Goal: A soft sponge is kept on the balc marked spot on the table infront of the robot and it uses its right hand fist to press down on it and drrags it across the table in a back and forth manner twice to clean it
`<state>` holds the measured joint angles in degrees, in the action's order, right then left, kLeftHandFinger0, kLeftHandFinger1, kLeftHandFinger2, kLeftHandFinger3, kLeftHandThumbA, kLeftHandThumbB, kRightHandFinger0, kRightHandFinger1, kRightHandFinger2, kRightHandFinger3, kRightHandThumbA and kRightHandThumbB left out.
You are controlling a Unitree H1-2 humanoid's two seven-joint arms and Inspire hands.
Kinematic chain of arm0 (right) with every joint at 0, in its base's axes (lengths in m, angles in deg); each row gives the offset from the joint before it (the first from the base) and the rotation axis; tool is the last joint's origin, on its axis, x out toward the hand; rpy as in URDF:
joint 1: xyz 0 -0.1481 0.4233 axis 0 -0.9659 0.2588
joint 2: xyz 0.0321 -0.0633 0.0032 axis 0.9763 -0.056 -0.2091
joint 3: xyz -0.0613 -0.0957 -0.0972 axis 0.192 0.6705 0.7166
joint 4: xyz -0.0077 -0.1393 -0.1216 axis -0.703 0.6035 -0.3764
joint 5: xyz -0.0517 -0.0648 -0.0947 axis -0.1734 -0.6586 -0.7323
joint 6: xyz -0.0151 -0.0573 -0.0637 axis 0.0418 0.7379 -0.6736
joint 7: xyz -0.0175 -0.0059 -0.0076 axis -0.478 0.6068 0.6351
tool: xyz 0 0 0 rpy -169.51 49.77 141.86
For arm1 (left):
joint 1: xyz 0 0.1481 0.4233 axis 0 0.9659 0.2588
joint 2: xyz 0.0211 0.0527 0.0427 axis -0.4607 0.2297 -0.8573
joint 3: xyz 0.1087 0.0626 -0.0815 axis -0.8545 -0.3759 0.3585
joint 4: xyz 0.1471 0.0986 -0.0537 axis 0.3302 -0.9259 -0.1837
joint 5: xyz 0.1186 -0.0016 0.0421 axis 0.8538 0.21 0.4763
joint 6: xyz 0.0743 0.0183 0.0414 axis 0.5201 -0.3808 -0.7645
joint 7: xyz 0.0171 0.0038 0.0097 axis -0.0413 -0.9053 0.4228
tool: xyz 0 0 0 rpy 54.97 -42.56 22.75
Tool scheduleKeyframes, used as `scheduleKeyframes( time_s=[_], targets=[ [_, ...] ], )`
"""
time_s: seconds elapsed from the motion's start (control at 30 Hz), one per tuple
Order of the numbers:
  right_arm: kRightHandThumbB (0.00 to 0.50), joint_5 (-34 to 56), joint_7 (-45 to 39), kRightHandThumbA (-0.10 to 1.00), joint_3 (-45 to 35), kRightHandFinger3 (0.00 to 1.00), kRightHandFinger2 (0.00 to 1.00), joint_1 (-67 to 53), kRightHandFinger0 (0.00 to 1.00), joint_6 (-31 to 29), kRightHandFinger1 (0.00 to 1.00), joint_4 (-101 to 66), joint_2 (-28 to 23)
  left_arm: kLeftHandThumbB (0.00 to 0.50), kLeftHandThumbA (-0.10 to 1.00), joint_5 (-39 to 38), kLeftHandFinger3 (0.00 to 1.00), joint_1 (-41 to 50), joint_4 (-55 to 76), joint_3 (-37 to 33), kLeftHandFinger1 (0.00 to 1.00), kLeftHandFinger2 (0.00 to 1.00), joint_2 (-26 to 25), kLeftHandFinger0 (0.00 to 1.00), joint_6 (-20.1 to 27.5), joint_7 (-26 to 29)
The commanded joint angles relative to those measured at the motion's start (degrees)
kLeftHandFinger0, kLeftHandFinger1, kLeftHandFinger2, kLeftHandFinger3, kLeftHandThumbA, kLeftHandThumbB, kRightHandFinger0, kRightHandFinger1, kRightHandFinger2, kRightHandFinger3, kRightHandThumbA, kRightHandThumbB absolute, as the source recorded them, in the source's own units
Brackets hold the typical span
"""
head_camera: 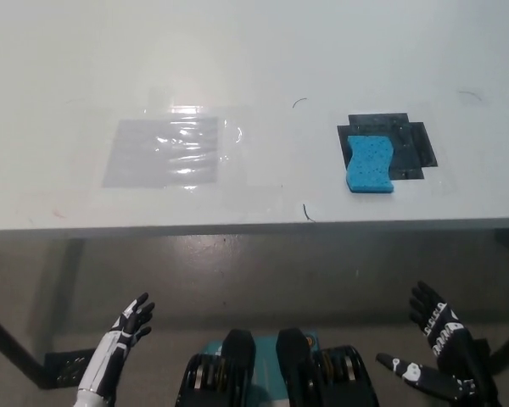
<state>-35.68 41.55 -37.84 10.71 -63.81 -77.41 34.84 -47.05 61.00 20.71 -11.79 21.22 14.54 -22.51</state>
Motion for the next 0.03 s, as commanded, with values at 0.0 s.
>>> scheduleKeyframes(
  time_s=[0.0],
  targets=[
    [0.07,-0.94,-1.17,1.0,-0.19,1.0,1.0,1.65,1.0,-0.21,1.0,-1.44,-0.95,0.392,1.0,-0.69,1.0,-1.67,2.06,0.08,1.0,1.0,-0.55,1.0,0.18,-0.43]
  ],
)
